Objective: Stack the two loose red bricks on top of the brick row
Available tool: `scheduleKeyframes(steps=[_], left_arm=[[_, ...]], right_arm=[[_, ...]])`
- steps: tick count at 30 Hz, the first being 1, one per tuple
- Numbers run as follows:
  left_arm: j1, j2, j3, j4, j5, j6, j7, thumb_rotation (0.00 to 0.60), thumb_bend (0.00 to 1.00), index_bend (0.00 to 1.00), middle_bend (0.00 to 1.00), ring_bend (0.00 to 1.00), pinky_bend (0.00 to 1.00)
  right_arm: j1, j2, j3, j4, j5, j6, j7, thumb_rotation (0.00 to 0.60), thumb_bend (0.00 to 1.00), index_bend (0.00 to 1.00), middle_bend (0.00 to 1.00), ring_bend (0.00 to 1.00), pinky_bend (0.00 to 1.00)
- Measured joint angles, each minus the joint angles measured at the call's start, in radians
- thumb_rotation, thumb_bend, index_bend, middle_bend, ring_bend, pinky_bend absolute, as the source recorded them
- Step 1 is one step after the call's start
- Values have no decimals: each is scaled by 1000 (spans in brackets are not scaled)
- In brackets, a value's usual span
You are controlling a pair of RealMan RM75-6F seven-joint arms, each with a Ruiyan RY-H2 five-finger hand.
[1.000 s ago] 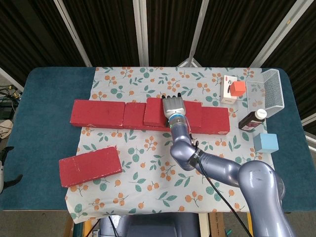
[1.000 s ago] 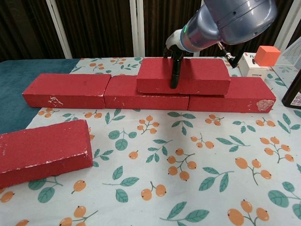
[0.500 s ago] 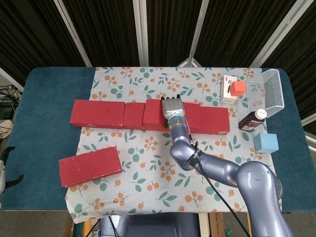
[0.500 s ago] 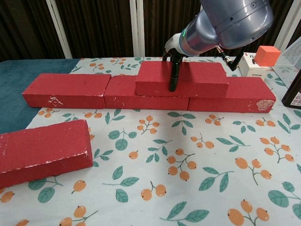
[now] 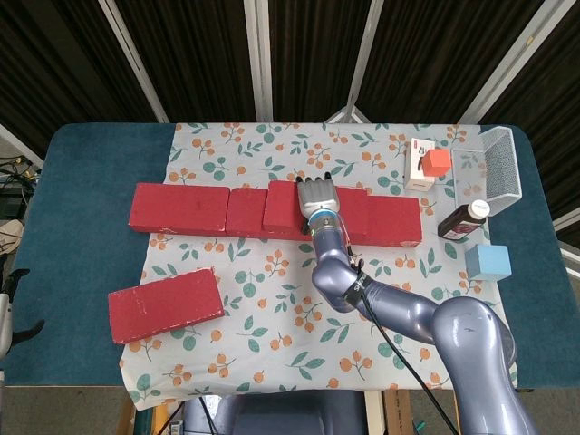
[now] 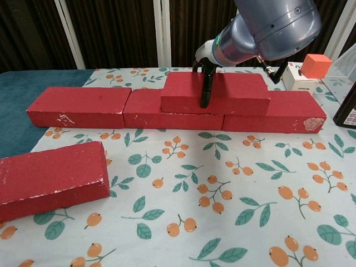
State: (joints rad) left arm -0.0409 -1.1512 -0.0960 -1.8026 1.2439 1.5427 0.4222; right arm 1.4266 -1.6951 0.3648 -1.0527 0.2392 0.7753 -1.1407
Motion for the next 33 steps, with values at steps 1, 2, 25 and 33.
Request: scheduleKeyframes(steps=[1,2,25,33], left_arm=[[0,0,0,0,0,1,0,600,8,222,1,37,135],[1,0,0,0,1,2,0,600,8,222,1,37,135],[-2,-2,1,-2,-3,3,7,600,8,222,1,37,135],[-2,-2,1,-3,-4,5,8,600,8,222,1,37,135]], right_arm=[[0,0,0,0,0,-1,-1,600,116,396,382,317,0],[-1,0,0,-1,0,-2,-1,600,117,396,382,317,0],[0,2,4,-3,10,1,-12,600,116,149,135,34,0],[0,2,10,-4,24,11,-20,600,117,84,89,9,0]])
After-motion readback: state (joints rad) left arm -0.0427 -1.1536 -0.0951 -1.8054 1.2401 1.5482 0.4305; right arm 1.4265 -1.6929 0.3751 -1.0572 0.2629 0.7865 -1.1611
